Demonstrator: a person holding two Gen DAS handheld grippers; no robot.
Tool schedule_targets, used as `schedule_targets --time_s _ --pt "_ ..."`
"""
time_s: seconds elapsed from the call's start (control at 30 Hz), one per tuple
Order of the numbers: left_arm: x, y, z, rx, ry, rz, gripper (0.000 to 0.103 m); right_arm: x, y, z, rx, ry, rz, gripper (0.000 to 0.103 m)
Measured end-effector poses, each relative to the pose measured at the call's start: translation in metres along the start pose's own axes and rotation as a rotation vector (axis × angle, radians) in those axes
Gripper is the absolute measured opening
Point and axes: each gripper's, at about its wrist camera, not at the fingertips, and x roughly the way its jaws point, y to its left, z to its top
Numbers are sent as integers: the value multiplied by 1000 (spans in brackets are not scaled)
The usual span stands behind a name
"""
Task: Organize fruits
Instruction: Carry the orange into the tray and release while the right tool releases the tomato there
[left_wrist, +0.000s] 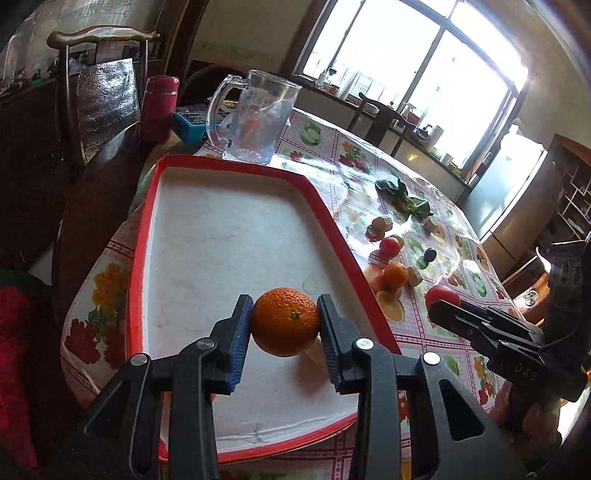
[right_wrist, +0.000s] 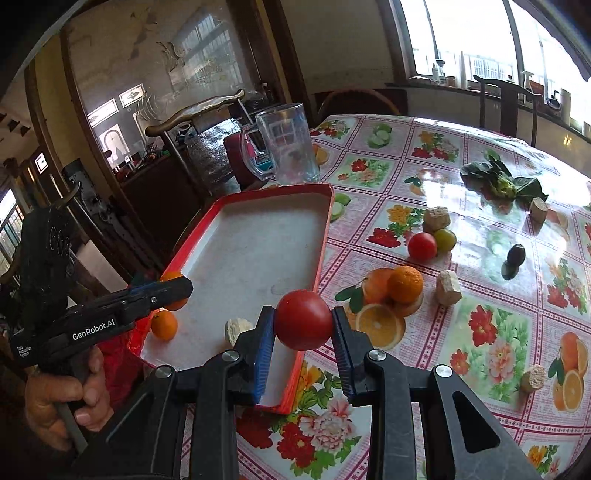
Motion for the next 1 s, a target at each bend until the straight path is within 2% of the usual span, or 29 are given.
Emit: schedule_targets --time_s 0.37,0.6,0.83,1.0 --pt "6 34 13 -13 6 77 33 55 25 27 -40 66 44 31" --pt "23 45 14 -9 45 111 33 92 35 24 -63 143 47 32" --pt "36 45 14 10 76 132 33 109 34 22 -75 179 43 32" --pt "41 38 14 47 88 176 33 112 35 22 -90 183 34 34"
